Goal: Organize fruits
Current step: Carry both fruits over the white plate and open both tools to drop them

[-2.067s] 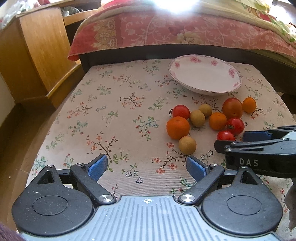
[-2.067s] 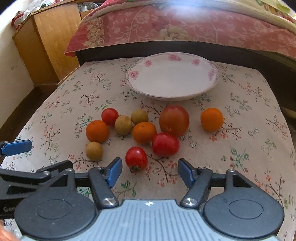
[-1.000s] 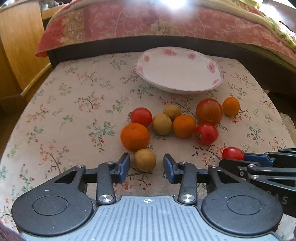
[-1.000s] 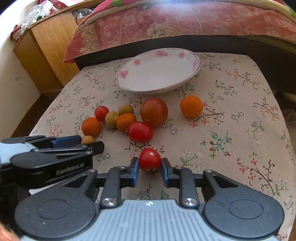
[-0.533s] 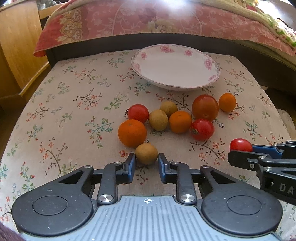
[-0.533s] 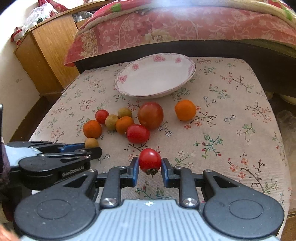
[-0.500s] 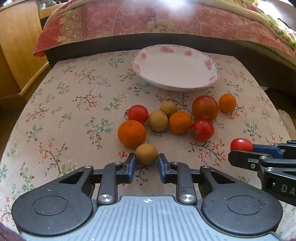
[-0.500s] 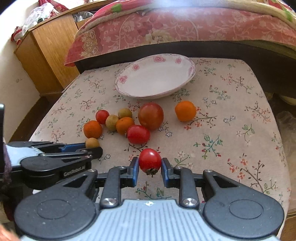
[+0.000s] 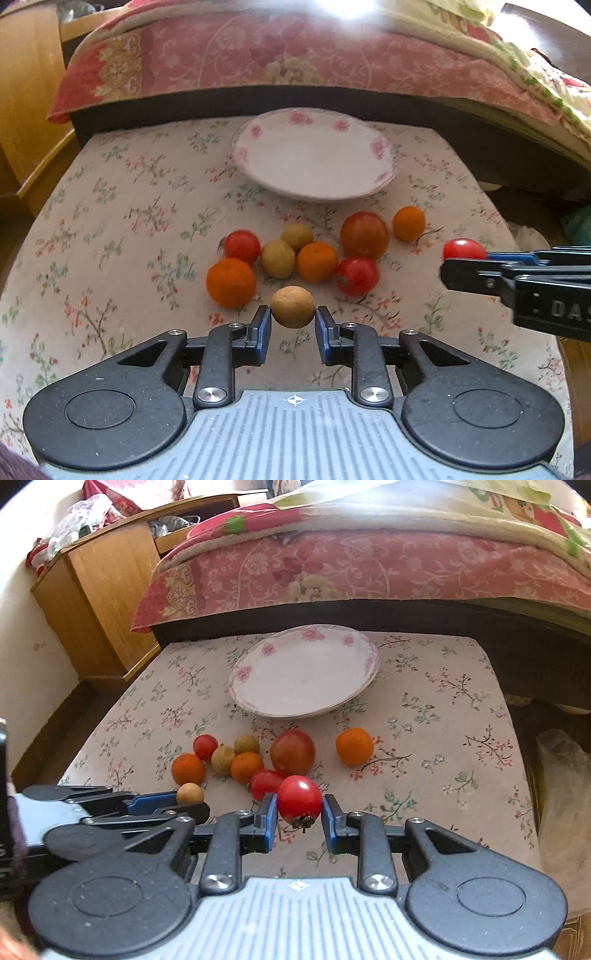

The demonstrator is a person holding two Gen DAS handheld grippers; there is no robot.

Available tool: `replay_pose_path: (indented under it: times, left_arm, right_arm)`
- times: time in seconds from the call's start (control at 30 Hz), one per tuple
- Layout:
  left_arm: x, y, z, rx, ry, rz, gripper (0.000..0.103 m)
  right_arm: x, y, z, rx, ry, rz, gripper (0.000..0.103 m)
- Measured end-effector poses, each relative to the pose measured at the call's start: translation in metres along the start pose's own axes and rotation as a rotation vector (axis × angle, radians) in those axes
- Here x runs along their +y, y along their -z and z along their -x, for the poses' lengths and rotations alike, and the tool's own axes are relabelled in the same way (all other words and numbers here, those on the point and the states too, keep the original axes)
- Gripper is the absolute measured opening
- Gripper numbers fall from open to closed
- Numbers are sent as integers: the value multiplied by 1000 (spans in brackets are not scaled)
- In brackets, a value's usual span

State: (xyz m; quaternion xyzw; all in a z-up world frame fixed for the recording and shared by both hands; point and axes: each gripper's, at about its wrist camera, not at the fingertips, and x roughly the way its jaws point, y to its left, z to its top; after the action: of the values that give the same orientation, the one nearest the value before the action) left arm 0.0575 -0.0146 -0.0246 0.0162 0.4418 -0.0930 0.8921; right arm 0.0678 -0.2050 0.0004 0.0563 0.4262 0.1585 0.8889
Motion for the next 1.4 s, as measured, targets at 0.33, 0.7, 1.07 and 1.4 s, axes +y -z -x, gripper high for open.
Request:
replay_pose_path:
  times: [0.33, 0.7, 1.07, 1.4]
  left_arm:
    - [0, -48, -9, -39, 28, -59, 33]
    - [3, -84, -46, -40, 21, -65, 33]
    - [3, -88, -63, -23, 5, -70, 35]
    - [-2, -90, -53, -54, 9, -83, 37]
  right_arm:
    - [-8, -41, -25, -9, -5, 13, 30]
    - [-14, -77, -73, -13, -16, 45, 30]
    - [-24, -84, -94, 17, -27, 25, 30]
    - [-26, -87, -86, -11, -22, 14, 30]
